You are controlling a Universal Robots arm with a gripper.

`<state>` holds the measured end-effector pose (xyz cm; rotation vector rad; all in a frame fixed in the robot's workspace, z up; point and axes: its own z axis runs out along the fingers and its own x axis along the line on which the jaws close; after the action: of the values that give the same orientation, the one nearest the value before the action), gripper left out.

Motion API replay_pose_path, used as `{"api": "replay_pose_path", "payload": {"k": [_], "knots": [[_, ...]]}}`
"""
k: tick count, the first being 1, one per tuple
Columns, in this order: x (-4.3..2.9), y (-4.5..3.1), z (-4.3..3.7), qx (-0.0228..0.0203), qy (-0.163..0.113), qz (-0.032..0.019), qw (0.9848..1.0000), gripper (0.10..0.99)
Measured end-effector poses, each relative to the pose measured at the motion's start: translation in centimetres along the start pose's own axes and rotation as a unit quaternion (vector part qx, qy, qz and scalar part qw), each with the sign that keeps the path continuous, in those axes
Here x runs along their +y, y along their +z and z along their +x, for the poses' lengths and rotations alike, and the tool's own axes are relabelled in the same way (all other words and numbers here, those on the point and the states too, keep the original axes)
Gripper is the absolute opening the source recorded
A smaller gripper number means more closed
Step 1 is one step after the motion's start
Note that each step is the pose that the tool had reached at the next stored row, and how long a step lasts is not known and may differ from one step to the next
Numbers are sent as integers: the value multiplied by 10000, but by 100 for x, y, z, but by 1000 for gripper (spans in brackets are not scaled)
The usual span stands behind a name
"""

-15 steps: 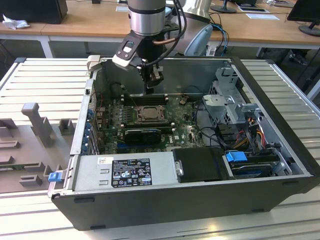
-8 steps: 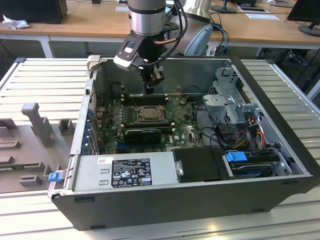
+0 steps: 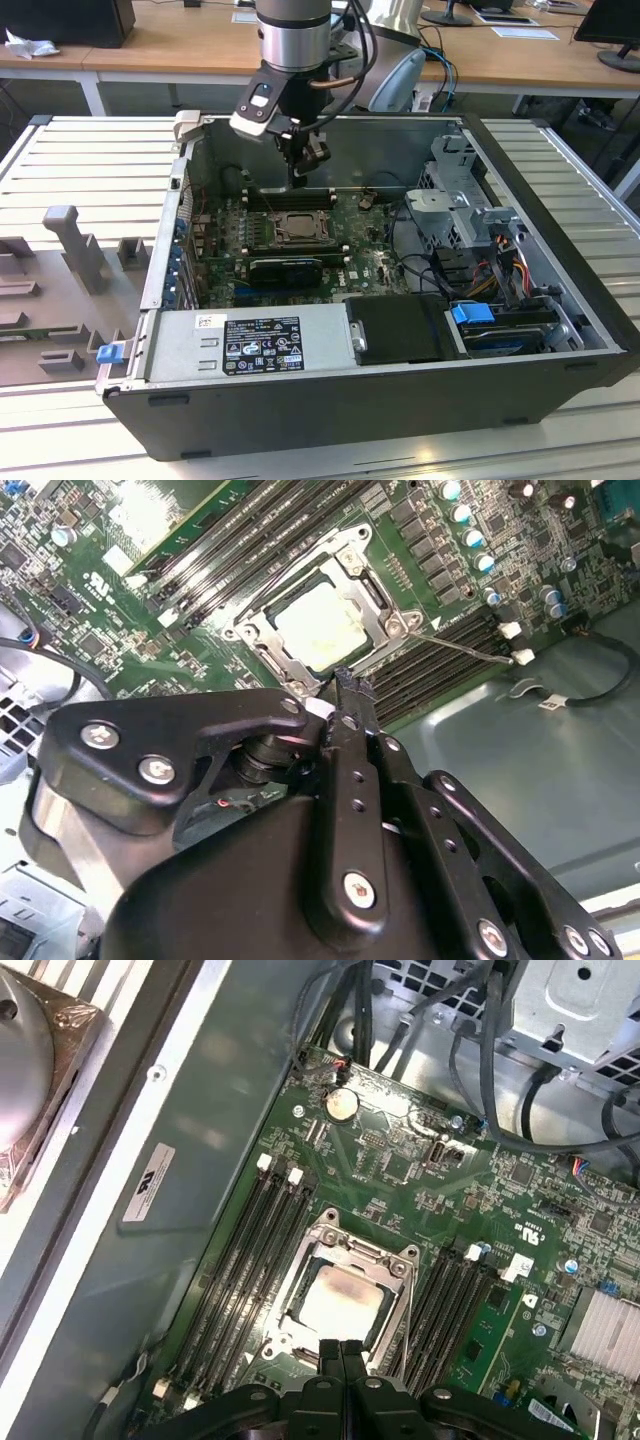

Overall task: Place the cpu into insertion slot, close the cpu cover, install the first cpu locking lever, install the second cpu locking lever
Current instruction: 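Install the first cpu locking lever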

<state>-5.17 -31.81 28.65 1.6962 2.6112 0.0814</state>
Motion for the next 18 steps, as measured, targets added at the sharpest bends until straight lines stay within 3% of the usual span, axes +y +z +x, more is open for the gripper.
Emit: {"api": "replay_pose_path", "payload": {"k": [14, 15, 18], "knots": [[0, 0, 0, 19, -408, 5, 9992, 106], [0, 0, 0, 29, -589, 6, 9983, 106], [0, 1, 0, 68, -1302, 12, 9915, 106]]}}
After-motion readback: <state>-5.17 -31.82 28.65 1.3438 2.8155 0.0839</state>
